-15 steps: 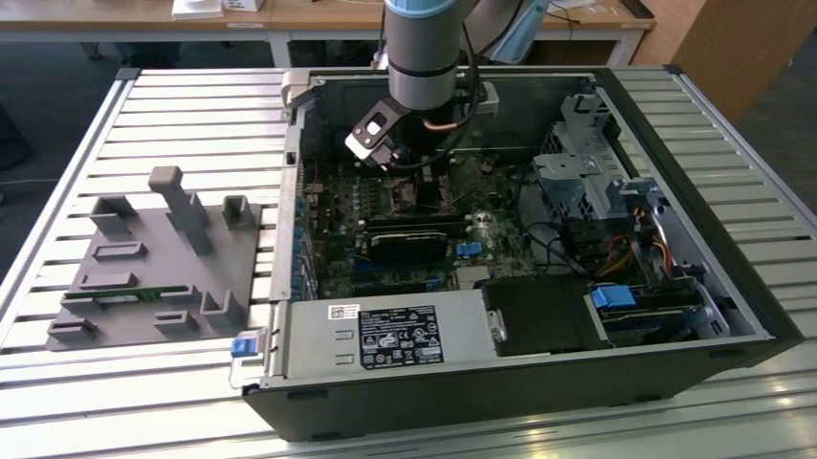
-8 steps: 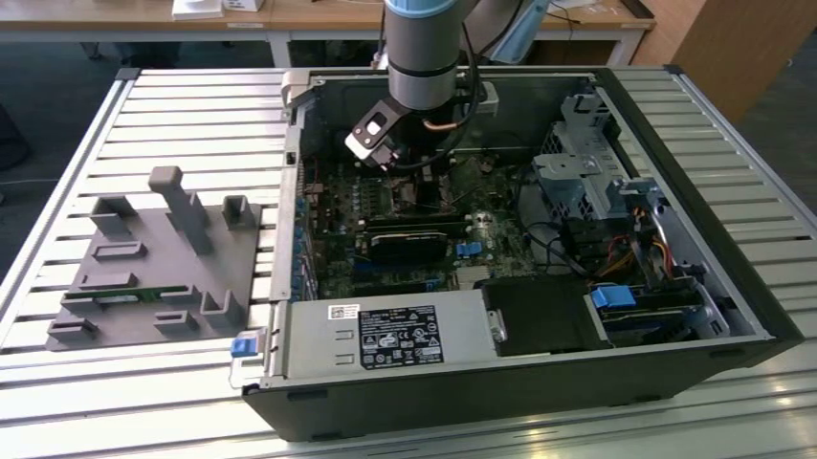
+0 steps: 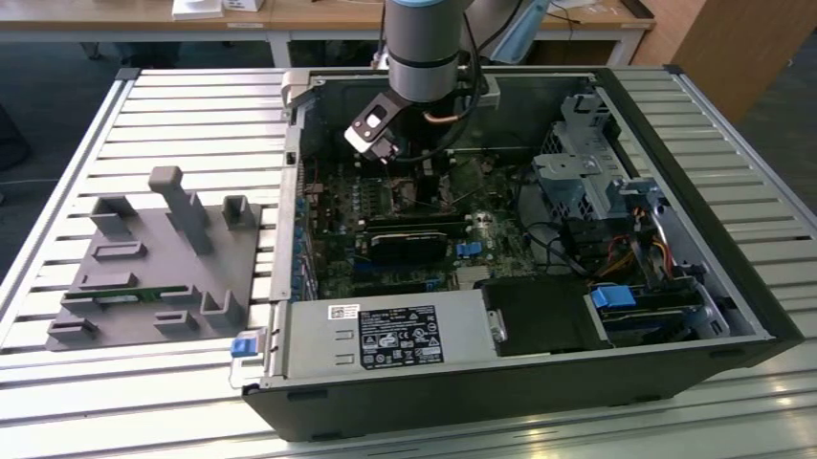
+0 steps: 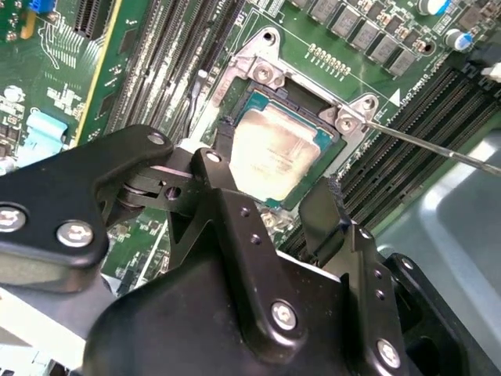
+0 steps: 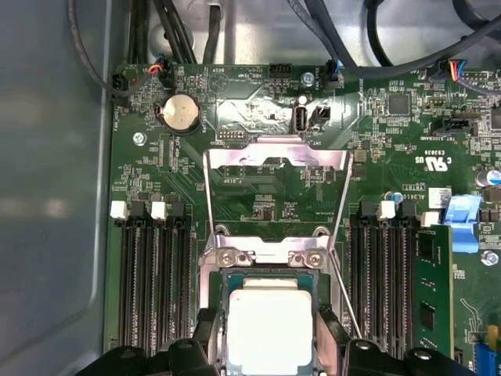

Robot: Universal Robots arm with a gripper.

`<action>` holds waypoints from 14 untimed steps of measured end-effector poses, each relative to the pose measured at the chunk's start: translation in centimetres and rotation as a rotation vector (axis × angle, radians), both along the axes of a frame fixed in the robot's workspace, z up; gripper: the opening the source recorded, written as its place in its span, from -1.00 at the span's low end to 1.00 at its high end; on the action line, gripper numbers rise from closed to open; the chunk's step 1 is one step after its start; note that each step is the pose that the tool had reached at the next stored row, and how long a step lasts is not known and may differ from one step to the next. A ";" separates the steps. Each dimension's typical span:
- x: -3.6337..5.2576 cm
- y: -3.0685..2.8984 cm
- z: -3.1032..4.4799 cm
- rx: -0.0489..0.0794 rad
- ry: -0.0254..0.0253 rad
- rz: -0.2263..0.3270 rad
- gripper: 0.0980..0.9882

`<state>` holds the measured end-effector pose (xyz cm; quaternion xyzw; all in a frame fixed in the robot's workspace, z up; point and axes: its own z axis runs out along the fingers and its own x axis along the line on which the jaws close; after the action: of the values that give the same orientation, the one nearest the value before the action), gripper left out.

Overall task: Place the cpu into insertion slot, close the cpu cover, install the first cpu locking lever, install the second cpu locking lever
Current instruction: 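Place the cpu into insertion slot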

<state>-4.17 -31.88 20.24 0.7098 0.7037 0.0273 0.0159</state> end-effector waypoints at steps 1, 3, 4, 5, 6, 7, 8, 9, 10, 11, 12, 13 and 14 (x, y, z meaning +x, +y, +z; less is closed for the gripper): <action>0.00 -0.03 0.01 0.000 0.0000 0.000 0.15; -0.01 -0.12 0.06 0.000 0.0002 0.000 -0.02; -0.01 -0.16 0.08 0.000 0.0001 0.000 -0.15; -0.01 -0.20 0.10 0.000 0.0001 0.000 -0.15; -0.01 -0.25 0.13 0.000 0.0001 0.000 -0.29; -0.01 -0.28 0.18 0.000 0.0002 0.000 -0.42; -0.02 -0.30 0.24 0.000 0.0002 0.000 -0.42; -0.02 -0.30 0.28 0.000 0.0002 0.000 -0.55; -0.01 -0.30 0.31 0.000 0.0002 0.000 -0.68; -0.01 -0.30 0.32 0.000 0.0002 0.000 -0.68; -0.01 -0.31 0.35 0.000 0.0003 0.000 -0.81; -0.01 -0.31 0.39 0.000 0.0004 0.000 -0.95; -0.01 -0.31 0.43 0.000 0.0004 0.000 -0.95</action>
<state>-4.18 -32.19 20.67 0.7099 0.7037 0.0271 0.0159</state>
